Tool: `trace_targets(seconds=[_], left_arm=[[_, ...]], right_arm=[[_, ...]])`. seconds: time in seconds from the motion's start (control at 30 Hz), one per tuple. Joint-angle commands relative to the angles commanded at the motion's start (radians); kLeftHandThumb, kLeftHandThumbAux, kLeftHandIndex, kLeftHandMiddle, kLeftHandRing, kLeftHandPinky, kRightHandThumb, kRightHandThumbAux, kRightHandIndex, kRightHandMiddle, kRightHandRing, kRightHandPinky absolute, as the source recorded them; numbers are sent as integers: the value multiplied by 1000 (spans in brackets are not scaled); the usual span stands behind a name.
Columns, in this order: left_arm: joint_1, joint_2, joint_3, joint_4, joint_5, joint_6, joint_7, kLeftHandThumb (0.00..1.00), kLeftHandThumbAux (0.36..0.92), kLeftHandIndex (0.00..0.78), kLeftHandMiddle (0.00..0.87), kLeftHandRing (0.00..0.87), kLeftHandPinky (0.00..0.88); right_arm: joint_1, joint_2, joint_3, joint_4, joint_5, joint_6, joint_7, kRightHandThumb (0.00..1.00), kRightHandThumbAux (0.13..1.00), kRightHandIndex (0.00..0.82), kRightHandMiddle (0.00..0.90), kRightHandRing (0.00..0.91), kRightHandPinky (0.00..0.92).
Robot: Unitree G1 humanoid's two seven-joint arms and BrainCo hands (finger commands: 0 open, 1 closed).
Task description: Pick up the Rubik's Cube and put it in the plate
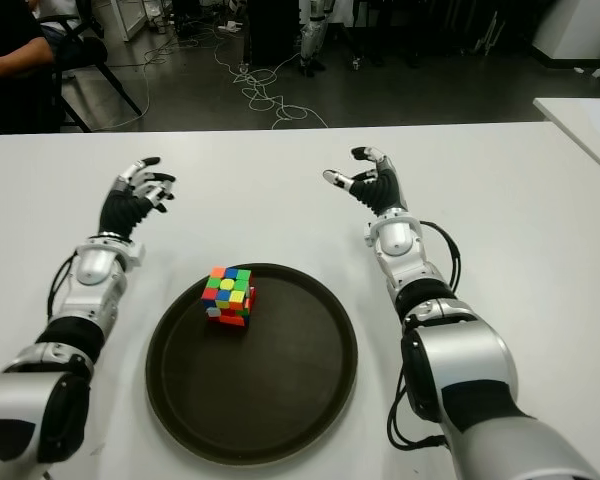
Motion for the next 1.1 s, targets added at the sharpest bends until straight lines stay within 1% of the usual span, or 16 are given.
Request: trace_targets(seconds=[0.13, 0.47, 0.53, 0.7, 0.77, 0.93, 1.1], left_arm=[[-6, 3, 8, 18, -2, 2, 11, 308, 700, 206, 394, 479, 554], [-20, 20, 28, 43, -15, 14, 9, 331, 731, 209, 375, 467, 541], [-22, 23, 32, 47, -18, 17, 9, 331, 734, 206, 362, 452, 524], [-30, 33, 46, 53, -32, 39, 7, 315, 748, 200, 351, 435, 511], [-34, 38, 52, 55, -36, 49, 9, 312, 771, 203, 357, 435, 509], [-41, 47, 58, 60, -36, 65, 14, 310, 802, 218, 377, 450, 520], [-49, 61, 63, 65, -41, 86, 4, 305, 810, 221, 379, 449, 513]], right_arm=[[-1, 1, 2, 0, -1, 1, 0, 157, 617, 267, 365, 408, 454], [0, 4, 5, -1, -3, -4, -9, 167, 610, 266, 367, 412, 451], [1, 4, 7, -1, -6, -6, -12, 171, 614, 266, 369, 415, 455], [4, 2, 21, -2, -20, -14, -26, 170, 613, 266, 371, 416, 462], [4, 1, 26, -2, -26, -15, -32, 161, 609, 263, 368, 415, 462], [6, 0, 33, -2, -36, -17, -43, 158, 605, 260, 366, 414, 461], [6, -1, 38, -1, -44, -16, -52, 154, 612, 261, 365, 412, 455]])
